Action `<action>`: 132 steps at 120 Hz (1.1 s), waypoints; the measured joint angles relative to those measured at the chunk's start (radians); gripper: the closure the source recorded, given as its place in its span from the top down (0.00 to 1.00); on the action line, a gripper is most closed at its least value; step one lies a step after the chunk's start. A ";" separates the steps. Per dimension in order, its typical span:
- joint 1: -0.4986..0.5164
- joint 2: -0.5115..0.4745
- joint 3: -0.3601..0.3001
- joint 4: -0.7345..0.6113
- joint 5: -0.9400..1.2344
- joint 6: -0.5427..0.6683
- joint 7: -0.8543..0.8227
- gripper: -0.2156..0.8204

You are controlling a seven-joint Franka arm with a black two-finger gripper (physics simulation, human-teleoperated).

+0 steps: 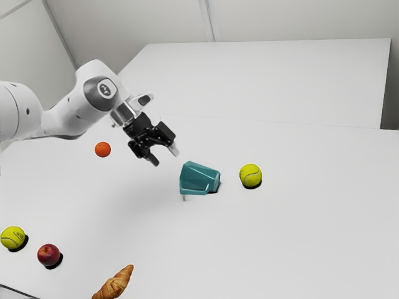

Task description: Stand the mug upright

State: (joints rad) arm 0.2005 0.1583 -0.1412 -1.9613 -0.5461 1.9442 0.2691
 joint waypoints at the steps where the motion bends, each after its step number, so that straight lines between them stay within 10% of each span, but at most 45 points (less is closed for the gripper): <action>1: 0.001 0.004 0.000 -0.001 -0.006 0.005 0.006 0.79; 132: 0.039 0.237 -0.016 0.033 -0.397 0.056 0.518 0.77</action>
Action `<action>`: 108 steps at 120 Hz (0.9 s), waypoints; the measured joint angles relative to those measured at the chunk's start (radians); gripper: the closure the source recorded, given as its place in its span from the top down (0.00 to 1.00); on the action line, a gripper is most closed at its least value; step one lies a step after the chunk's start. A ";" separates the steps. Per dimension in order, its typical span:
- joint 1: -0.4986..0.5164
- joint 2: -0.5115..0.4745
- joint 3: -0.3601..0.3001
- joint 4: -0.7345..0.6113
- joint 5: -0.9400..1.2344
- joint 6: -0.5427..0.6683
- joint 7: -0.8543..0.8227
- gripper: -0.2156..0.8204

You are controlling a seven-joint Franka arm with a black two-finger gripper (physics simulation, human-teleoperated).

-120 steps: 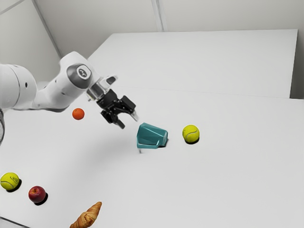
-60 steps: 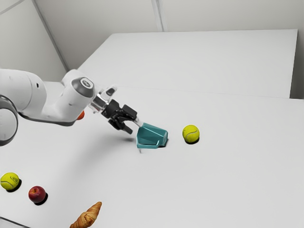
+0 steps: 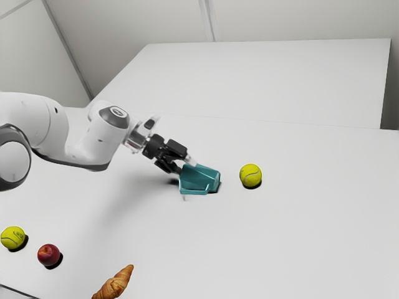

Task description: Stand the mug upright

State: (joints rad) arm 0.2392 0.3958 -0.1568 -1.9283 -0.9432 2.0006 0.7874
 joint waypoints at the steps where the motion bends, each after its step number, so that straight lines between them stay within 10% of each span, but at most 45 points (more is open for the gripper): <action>1: 0.000 0.001 0.000 0.000 -0.002 -0.001 0.002 0.76; 108: 0.004 0.010 -0.021 0.010 -0.039 -0.032 0.102 0.10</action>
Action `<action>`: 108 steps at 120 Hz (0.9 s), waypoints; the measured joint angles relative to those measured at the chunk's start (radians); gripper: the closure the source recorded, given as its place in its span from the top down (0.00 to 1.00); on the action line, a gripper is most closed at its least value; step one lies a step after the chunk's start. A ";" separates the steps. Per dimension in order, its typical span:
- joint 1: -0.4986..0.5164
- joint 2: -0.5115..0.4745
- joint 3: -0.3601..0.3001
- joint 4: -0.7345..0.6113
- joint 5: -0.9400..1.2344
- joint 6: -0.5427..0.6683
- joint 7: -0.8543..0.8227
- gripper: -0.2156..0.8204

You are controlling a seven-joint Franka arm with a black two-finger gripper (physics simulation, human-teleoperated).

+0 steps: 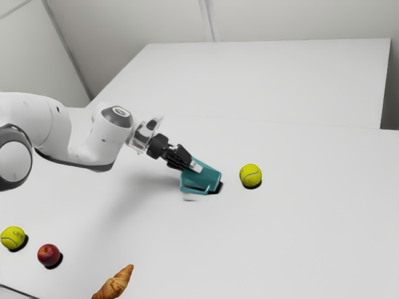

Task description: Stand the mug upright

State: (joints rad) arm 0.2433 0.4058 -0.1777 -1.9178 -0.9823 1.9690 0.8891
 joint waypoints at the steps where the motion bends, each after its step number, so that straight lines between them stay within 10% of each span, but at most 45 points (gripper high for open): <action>1: 0.000 0.000 0.000 0.000 0.000 0.000 0.001 0.10; 52: -0.018 -0.105 -0.015 -0.038 0.087 0.025 0.019 0.05; 108: -0.030 -0.257 -0.090 -0.121 0.748 0.143 -0.232 0.04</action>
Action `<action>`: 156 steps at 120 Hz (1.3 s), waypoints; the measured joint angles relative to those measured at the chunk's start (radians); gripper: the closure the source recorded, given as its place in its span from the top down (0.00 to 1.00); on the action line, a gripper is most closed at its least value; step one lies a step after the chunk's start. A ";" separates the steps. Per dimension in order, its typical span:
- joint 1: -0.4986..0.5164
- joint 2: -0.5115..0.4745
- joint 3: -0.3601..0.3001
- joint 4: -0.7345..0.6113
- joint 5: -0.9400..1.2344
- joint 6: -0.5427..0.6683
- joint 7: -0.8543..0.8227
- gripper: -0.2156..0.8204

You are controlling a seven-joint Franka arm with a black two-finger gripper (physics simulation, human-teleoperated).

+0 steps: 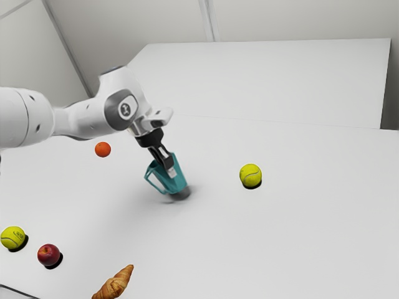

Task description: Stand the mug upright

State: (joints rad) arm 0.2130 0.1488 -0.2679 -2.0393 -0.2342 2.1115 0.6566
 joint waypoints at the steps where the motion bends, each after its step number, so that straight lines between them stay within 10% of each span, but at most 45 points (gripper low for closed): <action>1: 0.000 -0.002 -0.001 -0.003 0.009 0.003 -0.006 0.04; 75: -0.001 -0.025 -0.033 -0.115 0.233 0.171 -0.283 0.04; 113: 0.001 -0.036 -0.047 -0.119 0.237 0.178 -0.333 0.57; 156: -0.030 -0.166 -0.084 0.010 0.241 0.030 -0.370 0.75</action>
State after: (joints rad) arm 0.1829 -0.0172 -0.3516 -2.0297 0.0067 2.1412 0.2870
